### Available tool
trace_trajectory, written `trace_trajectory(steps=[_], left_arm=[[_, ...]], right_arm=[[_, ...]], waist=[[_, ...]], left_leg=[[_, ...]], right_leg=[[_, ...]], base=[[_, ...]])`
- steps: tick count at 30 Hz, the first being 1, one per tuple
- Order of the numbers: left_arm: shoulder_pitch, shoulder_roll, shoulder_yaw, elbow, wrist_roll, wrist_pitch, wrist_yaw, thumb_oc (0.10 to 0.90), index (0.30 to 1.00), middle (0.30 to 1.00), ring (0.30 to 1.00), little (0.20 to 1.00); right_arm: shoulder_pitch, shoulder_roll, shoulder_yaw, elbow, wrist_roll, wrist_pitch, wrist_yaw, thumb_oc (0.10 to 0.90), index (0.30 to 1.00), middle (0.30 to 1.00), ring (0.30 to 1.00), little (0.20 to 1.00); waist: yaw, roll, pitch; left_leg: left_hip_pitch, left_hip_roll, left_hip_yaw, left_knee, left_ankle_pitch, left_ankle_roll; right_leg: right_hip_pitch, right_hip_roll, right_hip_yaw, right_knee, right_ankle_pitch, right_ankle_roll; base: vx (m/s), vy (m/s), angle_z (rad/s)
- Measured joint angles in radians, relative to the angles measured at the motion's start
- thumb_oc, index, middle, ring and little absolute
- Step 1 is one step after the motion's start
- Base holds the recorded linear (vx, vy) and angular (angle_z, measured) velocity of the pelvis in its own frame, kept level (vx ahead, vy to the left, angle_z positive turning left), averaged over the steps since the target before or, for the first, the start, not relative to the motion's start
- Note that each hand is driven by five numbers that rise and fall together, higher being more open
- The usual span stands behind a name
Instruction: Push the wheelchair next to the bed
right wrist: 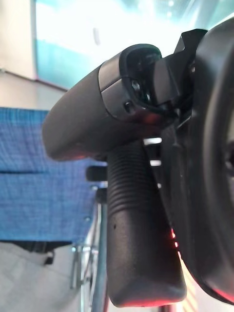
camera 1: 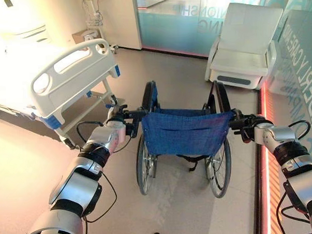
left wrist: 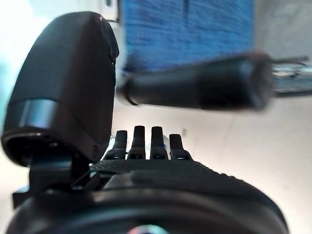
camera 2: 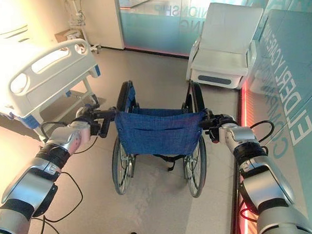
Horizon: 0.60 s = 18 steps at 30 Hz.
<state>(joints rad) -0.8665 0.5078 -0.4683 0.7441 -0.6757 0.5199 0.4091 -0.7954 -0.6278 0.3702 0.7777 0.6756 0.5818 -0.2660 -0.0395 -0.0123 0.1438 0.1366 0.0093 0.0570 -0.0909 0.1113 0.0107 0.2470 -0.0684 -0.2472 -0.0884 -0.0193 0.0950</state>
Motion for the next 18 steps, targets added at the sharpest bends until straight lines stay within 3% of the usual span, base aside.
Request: trace_trajectory(steps=[4, 9, 14, 18], left_arm=[[0.000, 0.006, 0.000, 0.024, 0.007, 0.019, -0.019, 0.800, 0.900, 0.900, 0.900, 0.900], [0.000, 0.013, -0.043, 0.024, 0.017, 0.078, -0.151, 0.800, 0.900, 0.900, 0.900, 0.900], [0.006, 0.009, -0.077, 0.024, 0.023, 0.083, -0.244, 0.800, 0.900, 0.900, 0.900, 0.900], [0.006, 0.009, -0.077, 0.024, 0.022, 0.082, -0.248, 0.800, 0.900, 0.900, 0.900, 0.900]], right_arm=[[0.000, -0.001, 0.000, 0.000, 0.000, 0.000, 0.000, 0.400, 0.300, 0.300, 0.300, 0.300], [0.000, 0.004, 0.000, 0.000, 0.000, 0.000, 0.000, 0.400, 0.300, 0.300, 0.300, 0.300], [0.000, 0.011, 0.000, 0.000, 0.000, -0.002, 0.000, 0.400, 0.300, 0.300, 0.300, 0.300], [0.000, 0.013, 0.000, 0.000, 0.000, -0.002, 0.000, 0.400, 0.300, 0.300, 0.300, 0.300]], waist=[[0.000, 0.000, 0.000], [0.000, 0.000, 0.000], [-0.003, 0.000, 0.000], [-0.003, 0.000, 0.000]], left_leg=[[0.000, 0.000, 0.000, 0.000, 0.000, 0.000], [0.000, 0.000, 0.001, 0.000, 0.000, 0.000], [0.001, 0.000, 0.003, 0.000, 0.000, 0.000], [0.003, 0.000, 0.004, 0.000, 0.000, 0.000]], right_leg=[[0.000, 0.000, 0.000, 0.000, 0.000, 0.000], [0.000, 0.000, 0.000, 0.000, 0.000, 0.000], [-0.001, 0.000, 0.002, 0.000, 0.000, 0.000], [-0.001, 0.000, 0.015, 0.000, 0.000, 0.000]], base=[[0.00, 0.000, 0.00], [0.00, 0.000, 0.00], [0.02, 0.002, -0.01], [0.04, -0.001, -0.03]])
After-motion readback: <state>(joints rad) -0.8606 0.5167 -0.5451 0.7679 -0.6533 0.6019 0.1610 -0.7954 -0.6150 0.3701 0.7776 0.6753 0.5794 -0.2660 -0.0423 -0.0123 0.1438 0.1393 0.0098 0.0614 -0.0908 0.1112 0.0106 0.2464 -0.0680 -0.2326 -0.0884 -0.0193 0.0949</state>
